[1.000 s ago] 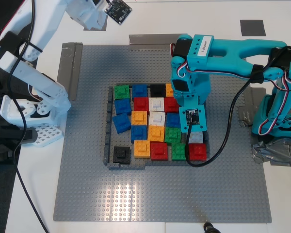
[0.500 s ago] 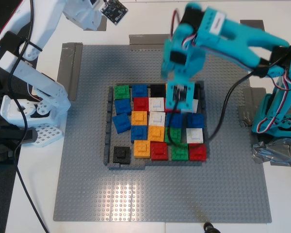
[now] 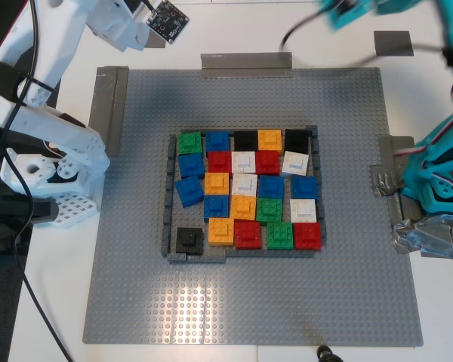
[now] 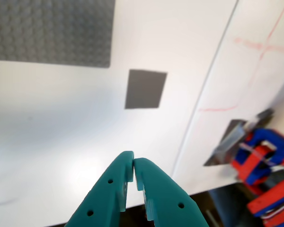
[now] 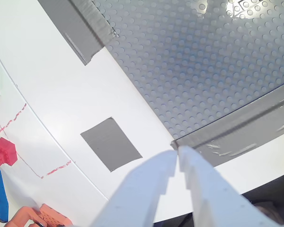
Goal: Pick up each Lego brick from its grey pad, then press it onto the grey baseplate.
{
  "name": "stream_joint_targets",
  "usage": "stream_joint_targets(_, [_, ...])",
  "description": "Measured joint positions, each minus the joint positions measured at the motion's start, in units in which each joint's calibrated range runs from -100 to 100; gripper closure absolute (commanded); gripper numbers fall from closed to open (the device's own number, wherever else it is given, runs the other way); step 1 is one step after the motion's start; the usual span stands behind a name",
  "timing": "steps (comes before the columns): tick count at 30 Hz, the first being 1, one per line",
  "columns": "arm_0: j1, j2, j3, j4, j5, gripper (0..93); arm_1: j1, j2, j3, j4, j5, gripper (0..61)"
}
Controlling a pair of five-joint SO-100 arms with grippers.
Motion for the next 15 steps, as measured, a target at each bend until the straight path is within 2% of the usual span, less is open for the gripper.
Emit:
stream_joint_targets(8, [10.8, -0.1, 10.9, -5.0, -3.6, 92.7, -0.8, 0.0, 0.1, 1.1, 0.6, 61.2])
stream_joint_targets(15, [11.2, -0.1, 17.5, -9.3, -3.6, 92.7, -0.4, 4.7, -5.8, 5.0, 0.4, 61.2])
